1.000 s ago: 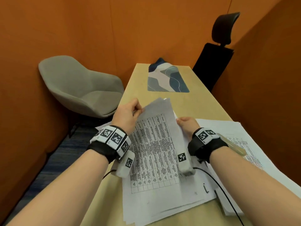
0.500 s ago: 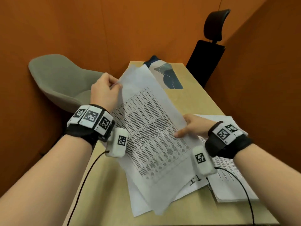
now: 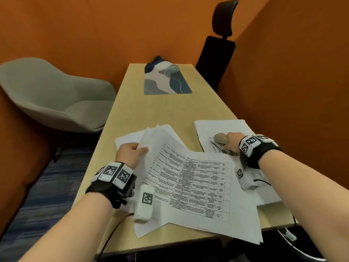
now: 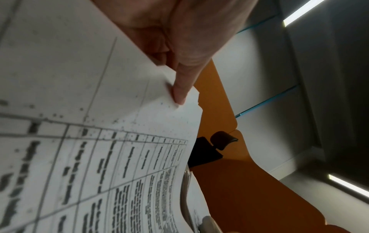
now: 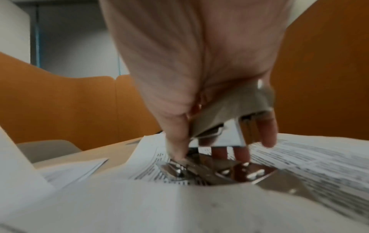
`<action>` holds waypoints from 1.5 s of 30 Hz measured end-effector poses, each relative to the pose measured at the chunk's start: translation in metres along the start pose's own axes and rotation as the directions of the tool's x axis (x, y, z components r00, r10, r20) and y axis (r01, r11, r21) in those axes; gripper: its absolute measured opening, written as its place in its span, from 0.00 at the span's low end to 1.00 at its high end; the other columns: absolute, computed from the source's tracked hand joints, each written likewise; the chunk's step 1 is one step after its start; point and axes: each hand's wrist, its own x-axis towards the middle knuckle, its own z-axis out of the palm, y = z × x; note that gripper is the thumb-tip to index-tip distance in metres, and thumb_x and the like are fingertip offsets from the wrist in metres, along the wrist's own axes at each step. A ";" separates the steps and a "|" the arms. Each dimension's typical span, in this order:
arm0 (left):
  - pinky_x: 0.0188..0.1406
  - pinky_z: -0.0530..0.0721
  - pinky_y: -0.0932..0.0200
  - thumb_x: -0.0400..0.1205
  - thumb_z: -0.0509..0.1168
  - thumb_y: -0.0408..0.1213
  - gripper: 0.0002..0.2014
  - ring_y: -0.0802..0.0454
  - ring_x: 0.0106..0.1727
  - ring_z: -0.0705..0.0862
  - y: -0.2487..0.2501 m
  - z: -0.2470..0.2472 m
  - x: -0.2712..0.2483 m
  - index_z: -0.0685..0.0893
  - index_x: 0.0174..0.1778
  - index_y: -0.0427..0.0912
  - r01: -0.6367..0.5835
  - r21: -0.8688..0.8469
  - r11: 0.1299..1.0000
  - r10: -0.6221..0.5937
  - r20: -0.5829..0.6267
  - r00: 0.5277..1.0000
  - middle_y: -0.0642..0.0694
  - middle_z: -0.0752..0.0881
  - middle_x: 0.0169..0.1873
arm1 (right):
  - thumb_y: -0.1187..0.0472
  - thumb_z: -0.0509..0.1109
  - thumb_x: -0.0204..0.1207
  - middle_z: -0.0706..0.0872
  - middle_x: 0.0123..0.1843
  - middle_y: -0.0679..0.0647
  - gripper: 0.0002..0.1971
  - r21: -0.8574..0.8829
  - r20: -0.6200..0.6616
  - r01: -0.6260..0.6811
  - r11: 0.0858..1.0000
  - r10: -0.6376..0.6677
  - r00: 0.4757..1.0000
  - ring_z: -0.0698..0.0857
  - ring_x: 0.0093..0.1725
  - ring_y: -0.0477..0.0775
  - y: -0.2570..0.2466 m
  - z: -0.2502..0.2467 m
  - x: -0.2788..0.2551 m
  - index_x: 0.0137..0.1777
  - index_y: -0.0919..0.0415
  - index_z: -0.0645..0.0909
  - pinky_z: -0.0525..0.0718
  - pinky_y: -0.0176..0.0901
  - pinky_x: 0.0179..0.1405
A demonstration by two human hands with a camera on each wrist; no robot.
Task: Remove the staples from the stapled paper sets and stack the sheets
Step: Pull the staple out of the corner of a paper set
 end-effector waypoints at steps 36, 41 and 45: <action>0.55 0.83 0.49 0.79 0.65 0.30 0.13 0.48 0.41 0.86 -0.018 0.008 -0.071 0.89 0.31 0.42 0.032 -0.475 0.880 0.050 0.159 0.986 0.45 0.90 0.32 | 0.34 0.65 0.71 0.84 0.49 0.55 0.22 0.190 -0.475 0.378 0.906 -0.252 0.843 0.82 0.53 0.59 -0.136 0.034 -0.115 0.45 0.53 0.67 0.65 0.43 0.37; 0.41 0.83 0.59 0.78 0.65 0.27 0.08 0.51 0.35 0.85 -0.020 0.007 -0.074 0.86 0.34 0.35 0.062 -0.535 0.843 -0.005 0.108 0.994 0.44 0.88 0.29 | 0.31 0.65 0.70 0.85 0.45 0.54 0.23 0.199 -0.538 0.421 0.885 -0.261 0.802 0.82 0.51 0.58 -0.141 0.042 -0.119 0.42 0.51 0.66 0.66 0.43 0.37; 0.24 0.81 0.69 0.77 0.65 0.26 0.08 0.57 0.23 0.83 -0.020 0.007 -0.080 0.85 0.33 0.36 0.139 -0.591 0.795 -0.090 0.111 0.990 0.47 0.86 0.22 | 0.33 0.67 0.70 0.85 0.43 0.54 0.22 0.162 -0.607 0.485 0.860 -0.301 0.736 0.83 0.48 0.60 -0.143 0.048 -0.121 0.42 0.53 0.71 0.64 0.44 0.35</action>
